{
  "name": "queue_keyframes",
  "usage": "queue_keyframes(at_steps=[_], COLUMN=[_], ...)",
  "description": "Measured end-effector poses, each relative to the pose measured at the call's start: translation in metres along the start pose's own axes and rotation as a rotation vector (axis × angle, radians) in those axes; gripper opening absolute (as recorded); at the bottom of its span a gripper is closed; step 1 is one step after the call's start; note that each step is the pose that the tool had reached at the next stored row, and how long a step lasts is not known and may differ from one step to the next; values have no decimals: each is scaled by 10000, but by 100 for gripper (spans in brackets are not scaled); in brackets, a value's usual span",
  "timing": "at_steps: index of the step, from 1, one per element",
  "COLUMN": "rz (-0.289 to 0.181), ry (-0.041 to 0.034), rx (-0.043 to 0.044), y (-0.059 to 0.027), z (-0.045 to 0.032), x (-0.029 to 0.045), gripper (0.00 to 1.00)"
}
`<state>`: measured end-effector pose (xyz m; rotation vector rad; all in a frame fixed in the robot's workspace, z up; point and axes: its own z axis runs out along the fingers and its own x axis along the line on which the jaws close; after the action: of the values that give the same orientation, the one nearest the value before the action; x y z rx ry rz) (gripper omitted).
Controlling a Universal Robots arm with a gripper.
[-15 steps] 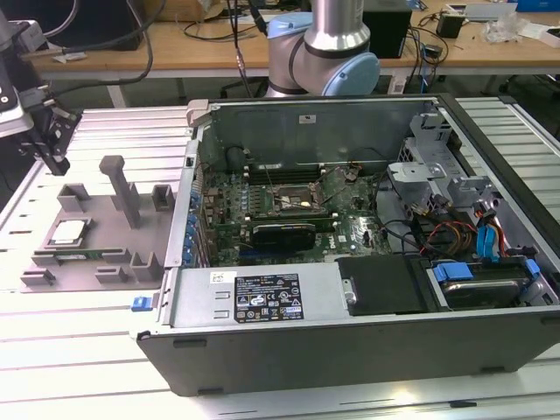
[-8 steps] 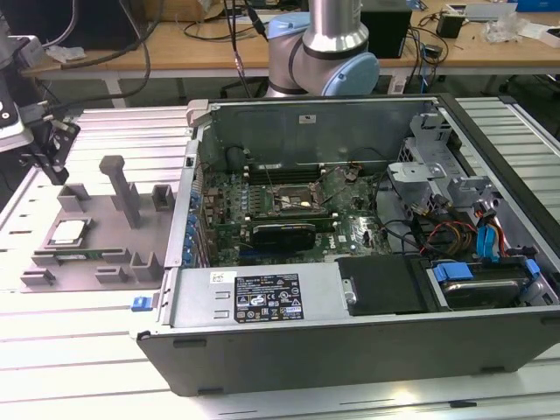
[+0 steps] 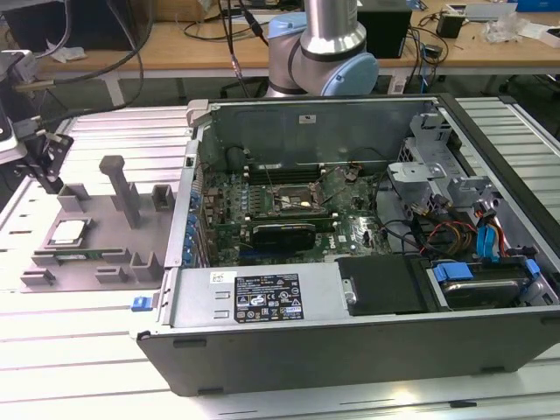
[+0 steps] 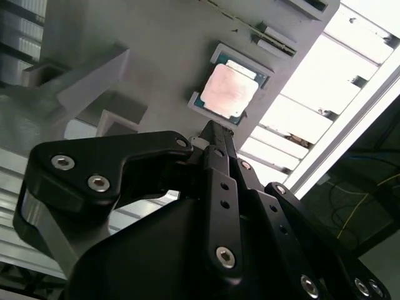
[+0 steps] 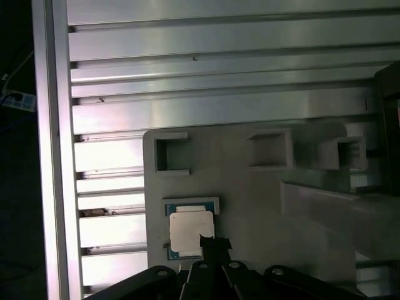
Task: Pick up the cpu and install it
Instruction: 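Pick up the cpu and move it towards the insertion slot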
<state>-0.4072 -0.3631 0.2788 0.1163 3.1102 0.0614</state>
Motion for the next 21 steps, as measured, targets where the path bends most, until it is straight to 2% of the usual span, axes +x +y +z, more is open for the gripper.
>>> queue_keyframes(at_steps=[3, 6, 12, 17, 21], rz=[-1, -1, -1, 0, -29], ry=[2, 0, 2, 1, 2], rx=[1, 0, 1, 1, 1], y=[-17, -61, -124, -161, -176], z=[73, 181, 338, 433, 555], x=[39, 58, 74, 74, 77], gripper=[11, 11, 11, 11, 11])
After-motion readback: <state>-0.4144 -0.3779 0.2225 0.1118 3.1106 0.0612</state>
